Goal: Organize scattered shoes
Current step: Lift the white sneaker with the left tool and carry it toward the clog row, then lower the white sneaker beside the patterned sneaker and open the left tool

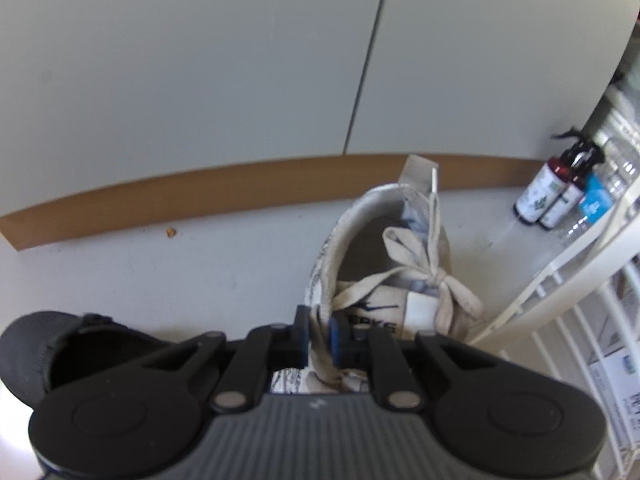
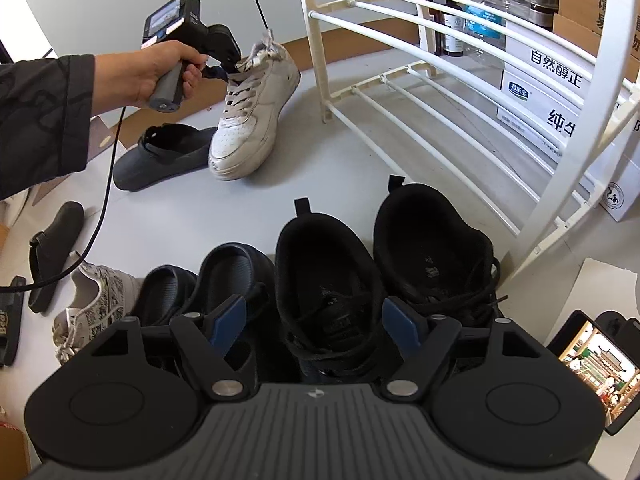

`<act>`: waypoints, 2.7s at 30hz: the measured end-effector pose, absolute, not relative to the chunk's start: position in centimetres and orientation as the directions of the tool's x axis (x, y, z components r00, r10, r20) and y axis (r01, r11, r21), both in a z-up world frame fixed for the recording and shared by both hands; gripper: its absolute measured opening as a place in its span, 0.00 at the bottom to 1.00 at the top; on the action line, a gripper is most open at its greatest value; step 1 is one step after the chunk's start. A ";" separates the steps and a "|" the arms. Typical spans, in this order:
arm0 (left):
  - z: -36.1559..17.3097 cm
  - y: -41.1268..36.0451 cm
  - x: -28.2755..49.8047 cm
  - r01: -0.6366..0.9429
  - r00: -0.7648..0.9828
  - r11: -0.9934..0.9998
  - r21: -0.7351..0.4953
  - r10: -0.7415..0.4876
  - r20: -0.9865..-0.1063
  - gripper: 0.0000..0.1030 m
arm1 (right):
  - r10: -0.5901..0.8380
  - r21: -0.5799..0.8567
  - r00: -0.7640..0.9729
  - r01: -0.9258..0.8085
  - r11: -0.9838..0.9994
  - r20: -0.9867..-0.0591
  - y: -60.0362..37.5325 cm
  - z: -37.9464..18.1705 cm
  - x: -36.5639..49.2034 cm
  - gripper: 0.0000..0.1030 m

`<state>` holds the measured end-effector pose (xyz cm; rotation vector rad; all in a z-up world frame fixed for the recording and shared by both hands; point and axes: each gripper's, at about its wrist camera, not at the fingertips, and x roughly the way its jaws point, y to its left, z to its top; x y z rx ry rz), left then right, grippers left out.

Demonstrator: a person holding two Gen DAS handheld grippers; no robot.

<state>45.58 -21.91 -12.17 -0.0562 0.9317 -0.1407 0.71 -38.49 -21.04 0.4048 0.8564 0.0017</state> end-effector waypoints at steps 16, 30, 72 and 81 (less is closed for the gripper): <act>0.9 -13.9 40.5 0.210 0.598 0.973 -0.097 -0.206 -0.775 0.09 | 0.183 0.392 0.705 0.145 0.909 -0.685 -37.9 -19.7 1.4 0.75; 5.8 -5.1 33.8 0.163 0.607 0.972 -0.166 -0.232 -0.760 0.09 | 0.200 0.396 0.704 0.124 0.910 -0.681 -36.6 -19.5 1.6 0.74; -16.9 15.3 11.4 -0.047 0.505 0.960 -0.277 -0.216 -0.836 0.10 | 0.222 0.265 0.566 -0.007 0.964 -0.794 -28.6 -21.9 3.4 0.70; -20.5 16.2 12.4 0.029 0.467 0.970 -0.241 -0.227 -0.855 0.10 | 0.227 0.260 0.542 -0.016 0.965 -0.809 -28.1 -22.5 3.5 0.71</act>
